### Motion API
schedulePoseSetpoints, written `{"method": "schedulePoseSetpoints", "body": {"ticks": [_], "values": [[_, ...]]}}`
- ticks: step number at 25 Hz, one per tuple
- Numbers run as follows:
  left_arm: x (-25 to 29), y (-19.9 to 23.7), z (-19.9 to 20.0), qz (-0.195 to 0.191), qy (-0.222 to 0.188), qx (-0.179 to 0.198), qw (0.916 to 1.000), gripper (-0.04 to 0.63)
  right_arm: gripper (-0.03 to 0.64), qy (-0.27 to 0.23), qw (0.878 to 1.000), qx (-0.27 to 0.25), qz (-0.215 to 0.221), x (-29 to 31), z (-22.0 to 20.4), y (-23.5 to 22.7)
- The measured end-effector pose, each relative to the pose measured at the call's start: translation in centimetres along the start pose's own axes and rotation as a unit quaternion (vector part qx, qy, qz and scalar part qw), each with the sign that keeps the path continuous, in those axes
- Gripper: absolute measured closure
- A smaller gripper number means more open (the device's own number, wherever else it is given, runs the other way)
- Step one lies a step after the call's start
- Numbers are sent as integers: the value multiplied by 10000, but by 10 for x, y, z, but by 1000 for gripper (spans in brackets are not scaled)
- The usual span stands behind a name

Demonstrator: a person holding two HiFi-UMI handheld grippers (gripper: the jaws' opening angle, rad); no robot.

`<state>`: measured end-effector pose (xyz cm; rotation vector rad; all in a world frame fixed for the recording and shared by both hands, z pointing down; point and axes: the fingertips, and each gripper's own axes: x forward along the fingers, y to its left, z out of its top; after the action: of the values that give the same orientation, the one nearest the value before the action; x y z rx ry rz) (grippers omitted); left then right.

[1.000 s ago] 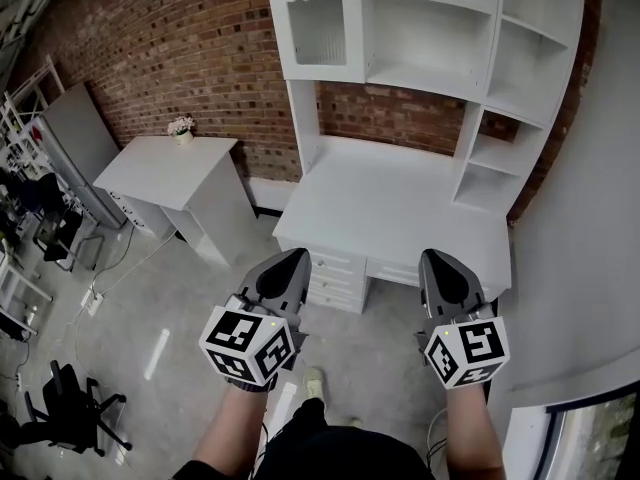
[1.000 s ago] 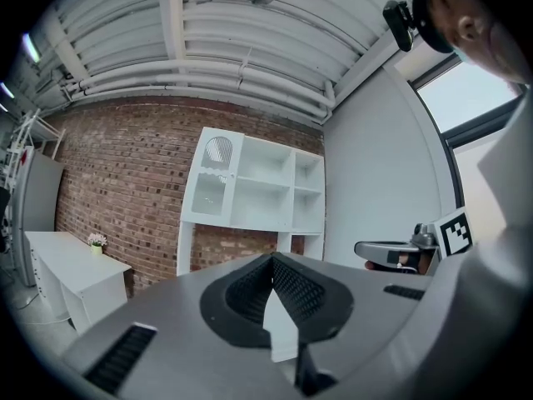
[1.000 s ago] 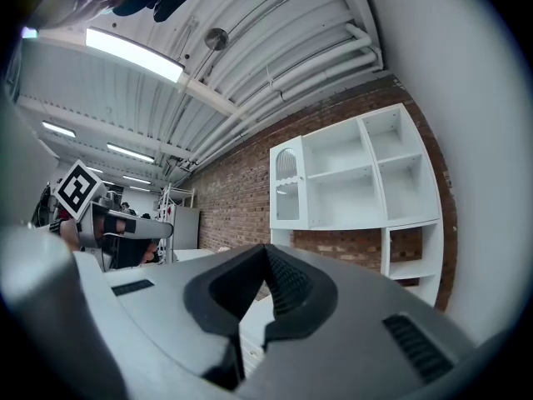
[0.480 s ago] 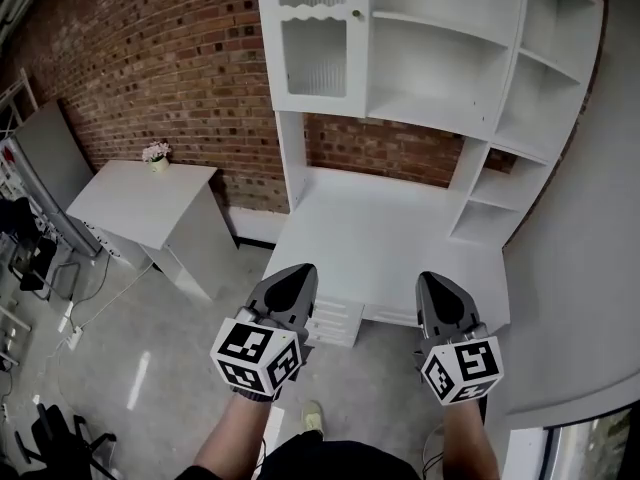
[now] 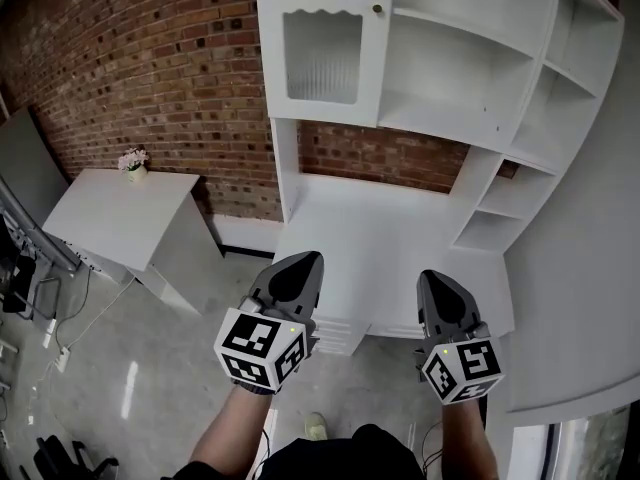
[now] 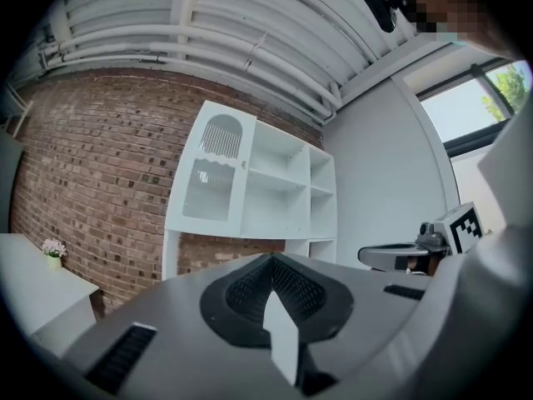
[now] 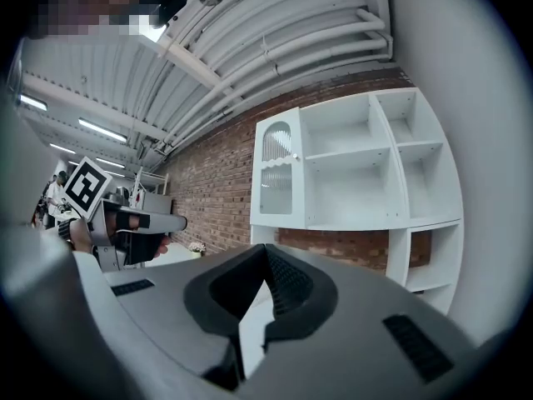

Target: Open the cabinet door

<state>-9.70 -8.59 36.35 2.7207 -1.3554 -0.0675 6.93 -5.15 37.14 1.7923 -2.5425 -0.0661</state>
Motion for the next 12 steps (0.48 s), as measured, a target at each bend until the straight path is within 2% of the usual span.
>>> {"method": "schedulePoseSetpoints", "body": {"ticks": [7, 12], "values": [[33, 30, 7, -31, -37, 86, 10000, 589, 614, 58, 10000, 64, 8, 42, -8, -6], [74, 41, 20, 42, -67, 450, 9990, 588, 614, -25, 9998, 122, 147, 79, -9, -27]]}}
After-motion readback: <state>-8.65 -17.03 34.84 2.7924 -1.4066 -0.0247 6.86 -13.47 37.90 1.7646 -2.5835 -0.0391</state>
